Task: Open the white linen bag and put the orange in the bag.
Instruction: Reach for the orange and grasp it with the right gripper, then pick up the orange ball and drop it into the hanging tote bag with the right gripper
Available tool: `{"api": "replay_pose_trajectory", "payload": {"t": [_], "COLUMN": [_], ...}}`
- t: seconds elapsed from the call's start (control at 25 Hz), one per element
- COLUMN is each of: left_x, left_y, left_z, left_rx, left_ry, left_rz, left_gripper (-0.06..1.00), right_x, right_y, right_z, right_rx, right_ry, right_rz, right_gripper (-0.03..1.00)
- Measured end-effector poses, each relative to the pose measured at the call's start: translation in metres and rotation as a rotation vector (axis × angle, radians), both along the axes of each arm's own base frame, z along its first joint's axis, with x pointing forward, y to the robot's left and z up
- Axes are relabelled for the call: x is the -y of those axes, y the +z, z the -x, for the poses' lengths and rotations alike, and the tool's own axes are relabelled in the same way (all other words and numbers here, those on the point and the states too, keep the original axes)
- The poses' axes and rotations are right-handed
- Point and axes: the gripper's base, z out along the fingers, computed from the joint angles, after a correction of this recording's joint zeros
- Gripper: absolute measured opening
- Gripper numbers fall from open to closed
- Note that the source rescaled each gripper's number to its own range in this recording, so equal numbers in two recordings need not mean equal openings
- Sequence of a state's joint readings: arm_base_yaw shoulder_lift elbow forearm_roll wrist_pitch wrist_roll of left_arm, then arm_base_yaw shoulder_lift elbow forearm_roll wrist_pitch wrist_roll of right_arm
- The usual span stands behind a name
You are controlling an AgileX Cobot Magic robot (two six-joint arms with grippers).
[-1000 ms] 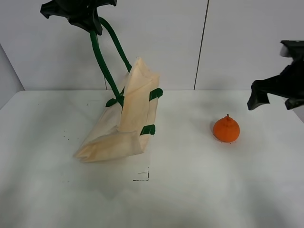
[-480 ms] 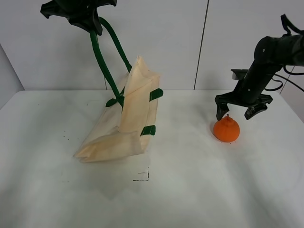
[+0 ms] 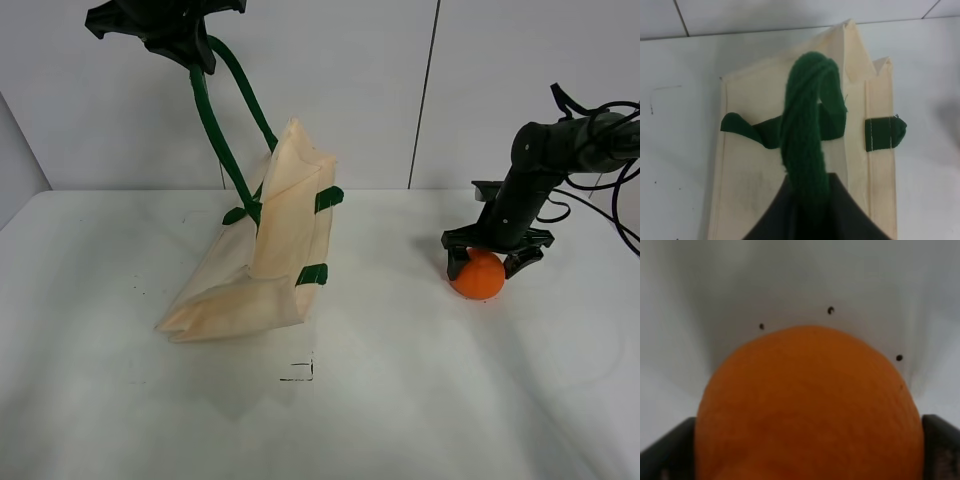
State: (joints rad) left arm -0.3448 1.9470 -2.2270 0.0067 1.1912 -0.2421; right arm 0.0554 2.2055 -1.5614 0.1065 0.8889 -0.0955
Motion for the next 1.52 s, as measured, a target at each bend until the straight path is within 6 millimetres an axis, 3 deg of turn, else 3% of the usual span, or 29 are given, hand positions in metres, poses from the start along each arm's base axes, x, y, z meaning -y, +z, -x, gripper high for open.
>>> {"api": "replay_pose_trajectory", "payload": {"t": [0.08, 0.2, 0.24, 0.44, 0.72, 0.88, 1.0, 1.08, 1.2, 1.4, 1.52], "left_x": [0.0, 0.0, 0.0, 0.0, 0.0, 0.0, 0.0, 0.0, 0.0, 0.0, 0.0], "left_y": [0.0, 0.0, 0.0, 0.0, 0.0, 0.0, 0.0, 0.0, 0.0, 0.0, 0.0], "left_z": [0.0, 0.0, 0.0, 0.0, 0.0, 0.0, 0.0, 0.0, 0.0, 0.0, 0.0], "left_rx": [0.0, 0.0, 0.0, 0.0, 0.0, 0.0, 0.0, 0.0, 0.0, 0.0, 0.0], "left_ry": [0.0, 0.0, 0.0, 0.0, 0.0, 0.0, 0.0, 0.0, 0.0, 0.0, 0.0], "left_rz": [0.0, 0.0, 0.0, 0.0, 0.0, 0.0, 0.0, 0.0, 0.0, 0.0, 0.0], "left_gripper": [0.0, 0.0, 0.0, 0.0, 0.0, 0.0, 0.0, 0.0, 0.0, 0.0, 0.0], "right_x": [0.0, -0.001, -0.001, -0.004, -0.021, -0.04, -0.064, -0.085, -0.125, -0.188, -0.207], "right_y": [0.0, 0.008, 0.013, 0.053, 0.142, 0.183, 0.201, 0.203, 0.189, 0.142, 0.115], "right_z": [0.0, -0.001, 0.0, 0.003, 0.013, 0.01, 0.01, 0.013, 0.017, 0.018, 0.016], "right_rx": [-0.001, 0.018, 0.029, 0.12, 0.315, 0.372, 0.418, 0.422, 0.392, 0.336, 0.307], "right_ry": [-0.002, -0.004, -0.005, -0.024, -0.033, 0.004, 0.057, 0.099, 0.168, 0.248, 0.254], "right_rz": [-0.003, -0.008, -0.011, -0.053, -0.28, -0.443, -0.497, -0.518, -0.542, -0.547, -0.537], "right_gripper": [0.62, 0.08, 0.0, 0.01, 0.01, 0.01, 0.01, 0.01, 0.01, 0.01, 0.01]}}
